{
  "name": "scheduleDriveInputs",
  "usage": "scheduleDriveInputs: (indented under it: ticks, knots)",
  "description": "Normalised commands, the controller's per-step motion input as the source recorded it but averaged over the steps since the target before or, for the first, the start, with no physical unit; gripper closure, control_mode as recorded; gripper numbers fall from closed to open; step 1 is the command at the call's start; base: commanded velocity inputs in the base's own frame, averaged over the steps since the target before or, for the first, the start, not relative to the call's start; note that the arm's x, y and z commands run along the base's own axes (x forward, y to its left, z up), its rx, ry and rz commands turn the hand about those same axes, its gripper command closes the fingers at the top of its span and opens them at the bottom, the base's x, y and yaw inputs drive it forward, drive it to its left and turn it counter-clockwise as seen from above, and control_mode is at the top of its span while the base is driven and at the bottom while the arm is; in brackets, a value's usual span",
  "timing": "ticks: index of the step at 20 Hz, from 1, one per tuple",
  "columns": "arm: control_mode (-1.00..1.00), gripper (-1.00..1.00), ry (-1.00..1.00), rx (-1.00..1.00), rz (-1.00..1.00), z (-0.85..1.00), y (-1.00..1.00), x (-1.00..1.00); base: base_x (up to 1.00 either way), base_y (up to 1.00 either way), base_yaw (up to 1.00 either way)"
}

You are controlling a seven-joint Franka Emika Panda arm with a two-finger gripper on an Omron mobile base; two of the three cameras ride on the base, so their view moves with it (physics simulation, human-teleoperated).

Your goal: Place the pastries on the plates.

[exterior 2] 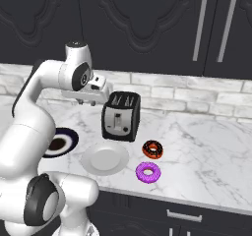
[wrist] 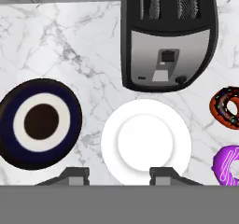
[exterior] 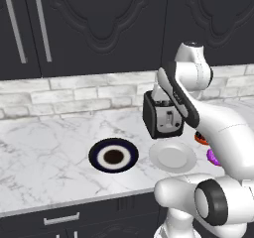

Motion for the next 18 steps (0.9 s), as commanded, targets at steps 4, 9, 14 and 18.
scheduleDriveInputs:
  ticks: [4, 9, 14, 18]
  knots:
    - [-1.0, -1.0, 0.0, -0.01, 0.0, -0.09, 0.0, 0.0, 0.0, 0.0, 0.0]
    - [-1.0, -1.0, 0.01, -0.02, -0.05, -0.2, -0.34, 0.0, 0.0, 0.0, 0.0]
    - [-1.0, -1.0, 0.06, 0.0, -0.08, -0.35, -0.5, 0.0, 0.0, 0.0, 0.0]
    - [-1.0, -1.0, 0.02, 0.0, -0.11, -0.27, -0.65, 0.0, 0.0, 0.0, 0.0]
